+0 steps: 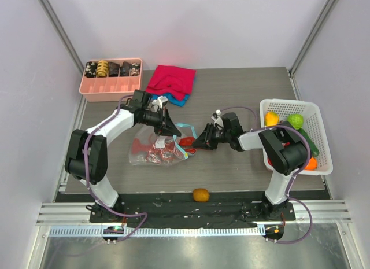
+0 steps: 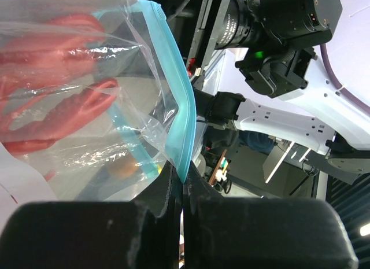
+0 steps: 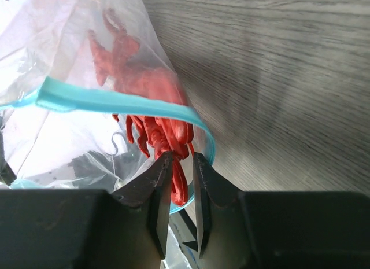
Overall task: Place the food in the zip-top bag and seal the zipper
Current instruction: Adjust the zipper food storage bag at the center of the board.
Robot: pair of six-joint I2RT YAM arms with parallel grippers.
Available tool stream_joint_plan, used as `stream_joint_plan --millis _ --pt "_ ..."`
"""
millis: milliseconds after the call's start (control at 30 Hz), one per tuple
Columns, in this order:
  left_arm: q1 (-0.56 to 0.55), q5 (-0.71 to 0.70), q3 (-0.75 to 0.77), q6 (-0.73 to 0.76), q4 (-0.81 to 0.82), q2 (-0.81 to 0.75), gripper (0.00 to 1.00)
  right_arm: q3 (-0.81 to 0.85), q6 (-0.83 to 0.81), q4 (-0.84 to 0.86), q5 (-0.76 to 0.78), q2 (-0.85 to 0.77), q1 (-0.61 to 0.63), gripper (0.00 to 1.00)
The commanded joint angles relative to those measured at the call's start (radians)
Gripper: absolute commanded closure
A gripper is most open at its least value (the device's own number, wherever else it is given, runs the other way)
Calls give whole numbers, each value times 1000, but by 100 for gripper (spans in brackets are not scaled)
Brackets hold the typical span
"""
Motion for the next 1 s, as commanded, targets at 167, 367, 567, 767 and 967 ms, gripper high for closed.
stream_joint_plan --millis 167,367,567,767,967 --pt "5 49 22 -16 29 -24 100 14 13 37 -39 -46 -40 75" --pt "11 52 17 -16 29 -28 100 -6 -7 2 -41 -50 -74 73" --pt "13 52 20 -21 29 -30 100 14 24 48 -35 7 -67 73" --pt "14 51 16 -24 30 -33 100 -2 50 91 -46 18 -39 73" --pt "14 59 6 -30 36 -41 100 -16 50 96 -29 42 -17 72"
